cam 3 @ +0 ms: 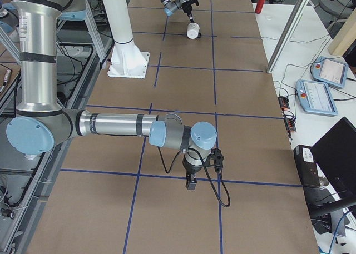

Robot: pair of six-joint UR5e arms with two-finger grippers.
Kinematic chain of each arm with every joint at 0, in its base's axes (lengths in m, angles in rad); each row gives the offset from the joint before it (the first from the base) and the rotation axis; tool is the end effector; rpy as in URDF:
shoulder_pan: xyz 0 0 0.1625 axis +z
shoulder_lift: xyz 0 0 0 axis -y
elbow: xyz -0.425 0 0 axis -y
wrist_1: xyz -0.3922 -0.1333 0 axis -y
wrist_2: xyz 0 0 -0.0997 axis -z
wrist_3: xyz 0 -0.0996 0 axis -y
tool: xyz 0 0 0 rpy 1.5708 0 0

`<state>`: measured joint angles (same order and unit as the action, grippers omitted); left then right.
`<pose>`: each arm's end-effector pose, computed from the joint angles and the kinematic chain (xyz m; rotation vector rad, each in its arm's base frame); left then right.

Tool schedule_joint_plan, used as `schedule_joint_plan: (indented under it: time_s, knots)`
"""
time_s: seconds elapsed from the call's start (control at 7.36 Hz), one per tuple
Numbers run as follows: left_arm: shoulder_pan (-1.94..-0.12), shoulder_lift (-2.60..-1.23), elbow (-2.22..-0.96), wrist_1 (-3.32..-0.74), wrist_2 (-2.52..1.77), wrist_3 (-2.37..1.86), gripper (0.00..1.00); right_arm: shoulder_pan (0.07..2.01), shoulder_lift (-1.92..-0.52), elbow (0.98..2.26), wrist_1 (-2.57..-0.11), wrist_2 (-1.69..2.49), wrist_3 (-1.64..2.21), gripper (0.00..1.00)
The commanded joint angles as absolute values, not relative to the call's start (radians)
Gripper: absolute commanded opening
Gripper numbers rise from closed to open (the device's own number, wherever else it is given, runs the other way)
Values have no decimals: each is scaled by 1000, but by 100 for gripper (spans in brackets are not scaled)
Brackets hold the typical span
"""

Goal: Flip mug
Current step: 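Reach the left gripper toward the sideways white mug's rim and grasp it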

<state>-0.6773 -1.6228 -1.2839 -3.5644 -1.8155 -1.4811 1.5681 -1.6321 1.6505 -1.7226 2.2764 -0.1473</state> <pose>0.3055 -0.3858 0.5622 0.4893 1.6884 -0.2134 0.0675 -0.4550 0.6679 -0.0766 -0.7122 -0.0965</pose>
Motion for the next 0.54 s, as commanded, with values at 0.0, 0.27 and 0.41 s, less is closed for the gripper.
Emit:
schedule_joint_plan:
  time_s: [0.0,0.27,0.41]
  knots:
    - [-649,-1650,-1275,-3565,-1778,-1512,85,1568,-1632,1651,-1723,2276,-147,100]
    - [-634,-1649,-1276,-3573,-1769,-1516,56,1568,-1632,1651,-1723,2276,-147,100]
    - [-634,-1648,-1290,-3573,-1769,-1538,29,1568,-1632,1651,-1723,2276,-147,100]
